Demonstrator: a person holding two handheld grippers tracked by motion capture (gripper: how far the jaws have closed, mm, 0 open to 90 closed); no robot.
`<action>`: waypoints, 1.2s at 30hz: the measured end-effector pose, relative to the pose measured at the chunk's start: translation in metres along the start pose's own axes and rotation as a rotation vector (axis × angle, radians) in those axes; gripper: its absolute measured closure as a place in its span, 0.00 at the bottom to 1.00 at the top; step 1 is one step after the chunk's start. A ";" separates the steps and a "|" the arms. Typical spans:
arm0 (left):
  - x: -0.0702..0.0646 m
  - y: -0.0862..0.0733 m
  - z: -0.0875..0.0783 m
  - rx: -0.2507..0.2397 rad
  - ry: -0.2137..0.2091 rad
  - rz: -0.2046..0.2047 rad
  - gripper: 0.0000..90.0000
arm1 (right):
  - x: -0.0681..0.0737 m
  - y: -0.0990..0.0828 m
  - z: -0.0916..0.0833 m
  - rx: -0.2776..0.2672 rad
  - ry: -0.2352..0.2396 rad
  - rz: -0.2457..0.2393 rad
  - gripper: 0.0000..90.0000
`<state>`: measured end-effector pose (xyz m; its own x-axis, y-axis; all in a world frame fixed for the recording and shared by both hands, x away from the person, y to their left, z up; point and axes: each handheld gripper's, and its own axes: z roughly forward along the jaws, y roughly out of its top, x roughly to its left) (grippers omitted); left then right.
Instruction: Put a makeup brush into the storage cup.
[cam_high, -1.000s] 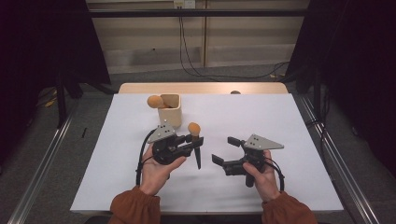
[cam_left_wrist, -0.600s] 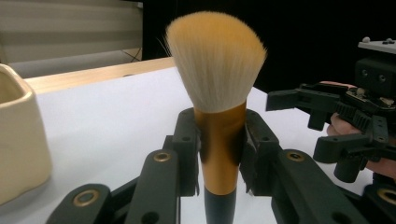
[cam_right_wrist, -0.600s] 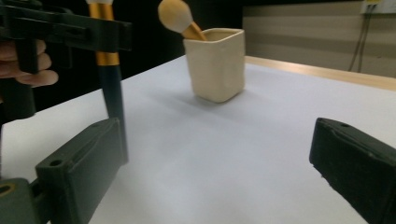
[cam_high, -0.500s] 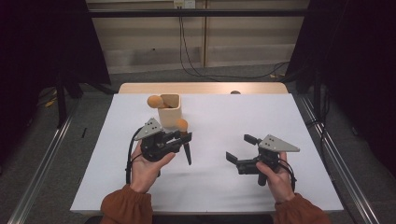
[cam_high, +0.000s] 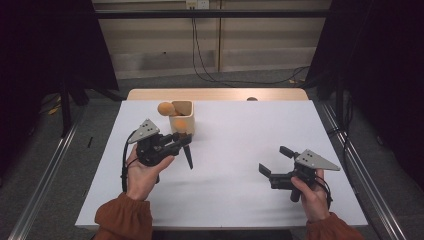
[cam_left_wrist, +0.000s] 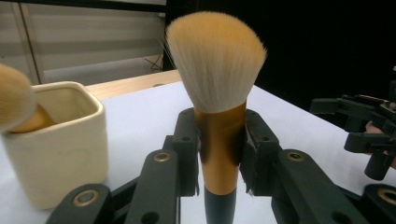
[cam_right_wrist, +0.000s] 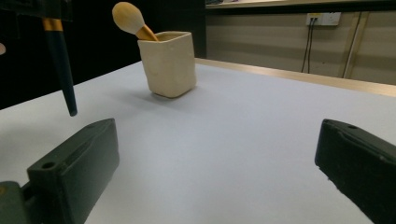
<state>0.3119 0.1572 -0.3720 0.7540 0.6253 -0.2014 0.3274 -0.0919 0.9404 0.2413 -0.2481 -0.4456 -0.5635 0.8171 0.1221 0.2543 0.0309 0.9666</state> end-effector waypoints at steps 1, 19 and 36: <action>0.001 0.001 -0.001 0.001 0.003 -0.001 0.78 | -0.001 0.000 -0.002 0.006 -0.001 0.003 0.00; 0.033 0.032 -0.020 -0.058 0.089 0.003 0.78 | -0.018 -0.012 -0.032 -0.007 -0.097 -0.007 0.00; 0.043 0.053 0.009 -0.099 0.119 -0.003 0.78 | -0.018 -0.024 -0.035 -0.009 -0.100 -0.026 0.00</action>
<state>0.3664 0.1724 -0.3333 0.6785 0.7133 -0.1758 0.2671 -0.0165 0.9635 0.2175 -0.2837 -0.4627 -0.4884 0.8695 0.0744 0.2335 0.0480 0.9712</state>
